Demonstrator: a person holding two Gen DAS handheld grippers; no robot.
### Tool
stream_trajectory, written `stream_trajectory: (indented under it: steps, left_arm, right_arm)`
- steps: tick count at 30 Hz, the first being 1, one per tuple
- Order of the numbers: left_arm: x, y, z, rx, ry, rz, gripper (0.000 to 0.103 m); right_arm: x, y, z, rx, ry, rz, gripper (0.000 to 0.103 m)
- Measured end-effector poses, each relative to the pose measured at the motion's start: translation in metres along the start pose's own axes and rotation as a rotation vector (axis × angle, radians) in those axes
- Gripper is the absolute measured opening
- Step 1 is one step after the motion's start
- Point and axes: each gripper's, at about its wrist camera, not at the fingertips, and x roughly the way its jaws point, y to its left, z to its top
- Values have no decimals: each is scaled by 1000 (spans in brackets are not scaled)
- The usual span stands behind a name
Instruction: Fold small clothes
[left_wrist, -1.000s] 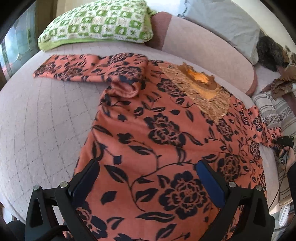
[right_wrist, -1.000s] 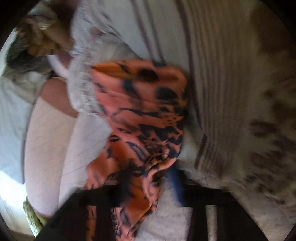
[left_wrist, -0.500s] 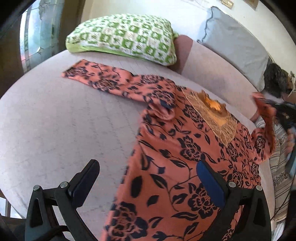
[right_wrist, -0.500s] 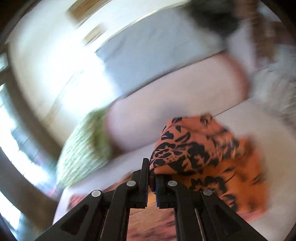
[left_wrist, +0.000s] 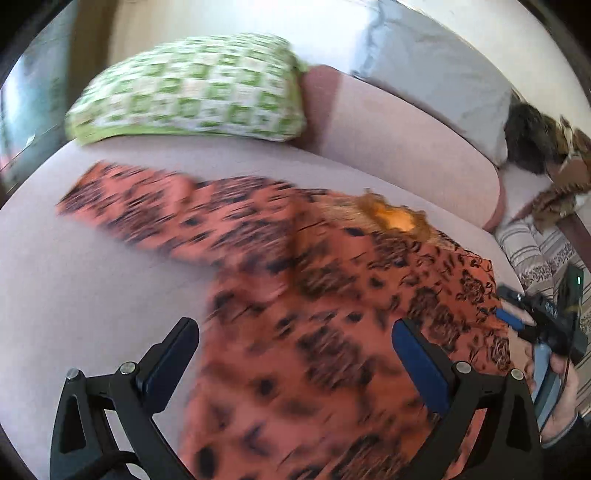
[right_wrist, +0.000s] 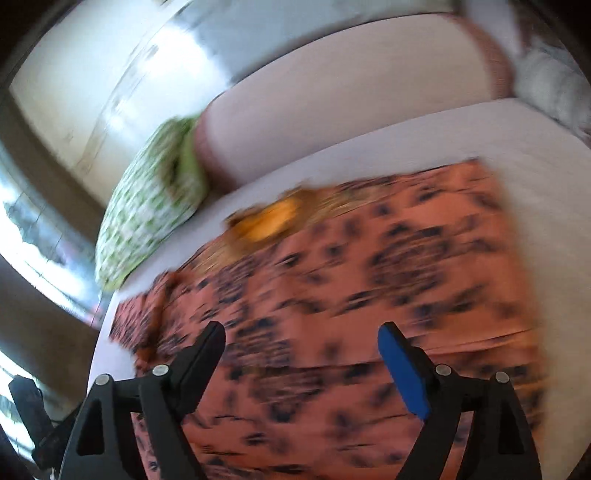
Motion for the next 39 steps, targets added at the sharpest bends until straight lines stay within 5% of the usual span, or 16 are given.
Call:
stream_trajectory:
  steps: [4,8,13,15,16,17,19,21,24,25,26,28,33,34,35,39]
  left_arm:
    - [50,-29,29,14,55,12,103]
    - [94,-40,32,104,107,101,103]
    - [112,-39,16,189,128,180,103]
    - [115,-43,12,221,130,199,103]
    - [115,-44,12,225,130,201,103]
    - [114,-44,11,224,129,197,103]
    - [111,-44,13,220,123,180,103]
    - [114,-42,14,222,120,182,103]
    - [110,-46,11,252,108,182,103]
    - [108,-45,12,253,109,173,103]
    - [106,-45,14,248,107,162,103]
    - [100,-43,19,213,75,126,103]
    - [120,-47,11,268,101,168,103]
    - [118,-48,11,268,99,167,103]
    - [116,-47,13,257,107,152,103]
    - [82,-27,29,155,68,29,103]
  right_arm:
    - [-2,-51,7,138,17,28,87]
    - [-47,-83,17,177,-140,-41,87]
    - [-13,-95,37,144,30,-31,86]
    - [11,-100,33,133,149,-42,59]
    - [20,-100,32,121,174,-87,19]
    - [17,-101,34,134,164,-74,13]
    - [-4,-94,39,94,75,-95,12]
    - [8,-104,37,107,117,-167,12]
    - [10,-101,37,122,113,-121,19]
    - [4,-96,41,134,94,-93,33]
    - [-1,-93,44,133,85,-81,64]
    - [-11,-84,53,106,12,-120,83]
    - [29,-86,88,108,27,-117,82]
    - [42,-95,89,113,64,-98,68]
    - [65,-97,88,91,140,-150,27]
    - [52,-95,85,94,75,-232,26]
